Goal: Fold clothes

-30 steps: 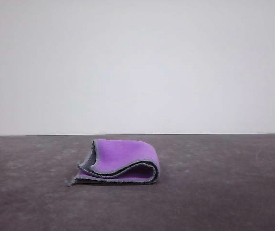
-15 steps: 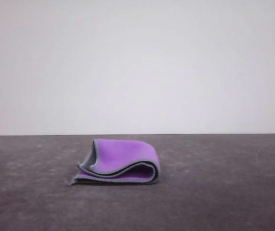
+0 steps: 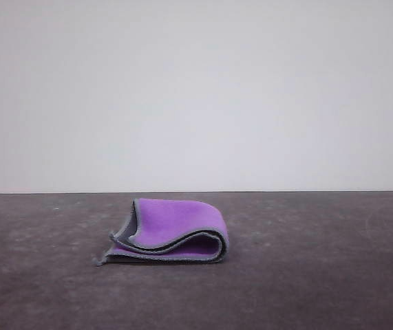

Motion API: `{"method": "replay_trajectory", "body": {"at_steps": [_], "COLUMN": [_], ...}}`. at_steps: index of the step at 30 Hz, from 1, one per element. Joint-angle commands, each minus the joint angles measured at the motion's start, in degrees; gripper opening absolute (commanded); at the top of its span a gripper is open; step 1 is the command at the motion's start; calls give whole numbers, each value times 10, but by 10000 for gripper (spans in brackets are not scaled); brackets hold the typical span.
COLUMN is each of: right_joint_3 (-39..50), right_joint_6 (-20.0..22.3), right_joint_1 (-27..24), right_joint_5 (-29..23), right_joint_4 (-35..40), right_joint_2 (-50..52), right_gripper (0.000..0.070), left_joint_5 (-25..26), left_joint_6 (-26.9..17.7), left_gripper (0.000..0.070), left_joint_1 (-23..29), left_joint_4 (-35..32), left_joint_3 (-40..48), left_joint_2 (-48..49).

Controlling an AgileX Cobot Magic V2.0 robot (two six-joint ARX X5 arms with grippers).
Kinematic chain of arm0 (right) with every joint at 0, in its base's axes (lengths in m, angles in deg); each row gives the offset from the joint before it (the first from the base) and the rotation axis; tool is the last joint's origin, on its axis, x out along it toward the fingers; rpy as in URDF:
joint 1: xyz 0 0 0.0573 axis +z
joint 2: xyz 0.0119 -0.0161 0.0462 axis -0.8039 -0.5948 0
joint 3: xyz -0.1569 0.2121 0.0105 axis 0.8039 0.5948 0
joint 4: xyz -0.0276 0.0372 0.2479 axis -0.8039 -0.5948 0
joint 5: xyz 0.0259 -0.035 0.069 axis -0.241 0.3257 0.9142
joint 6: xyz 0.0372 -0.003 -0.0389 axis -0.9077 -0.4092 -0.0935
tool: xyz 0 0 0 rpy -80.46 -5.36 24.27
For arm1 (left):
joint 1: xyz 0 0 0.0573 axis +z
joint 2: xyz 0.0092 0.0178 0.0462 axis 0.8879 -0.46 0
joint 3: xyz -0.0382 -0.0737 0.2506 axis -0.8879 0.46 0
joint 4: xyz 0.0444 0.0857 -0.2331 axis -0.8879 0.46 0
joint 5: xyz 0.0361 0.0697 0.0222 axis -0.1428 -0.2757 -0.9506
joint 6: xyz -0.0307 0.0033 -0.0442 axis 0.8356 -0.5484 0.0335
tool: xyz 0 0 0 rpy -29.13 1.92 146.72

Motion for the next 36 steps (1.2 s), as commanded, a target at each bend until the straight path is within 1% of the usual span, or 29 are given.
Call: {"method": "replay_trajectory", "body": {"at_steps": [1, 10, 12, 15, 36], "right_joint_3": [2, 2, 2, 2, 2], "right_joint_6": [-8, -8, -8, -8, -8], "right_joint_1": [0, 0, 0, 0, 0], "right_joint_5": [-1, -1, -2, -2, -2], "right_joint_4": [9, 9, 9, 9, 10], "right_joint_2": [0, 0, 0, 0, 0], "right_gripper": [11, 11, 11, 11, 11], "left_joint_5": [-2, -2, -2, -2, -2], "left_joint_6": [0, 0, 0, 0, 0], "left_gripper": [17, 17, 17, 17, 17], "left_joint_1": [1, 0, 0, 0, 0], "left_joint_4": [6, -8, -25, -67, -66], "left_joint_3": [11, 15, 20, 35, 35], "left_joint_2": [2, 5, 5, 5, 5]}}
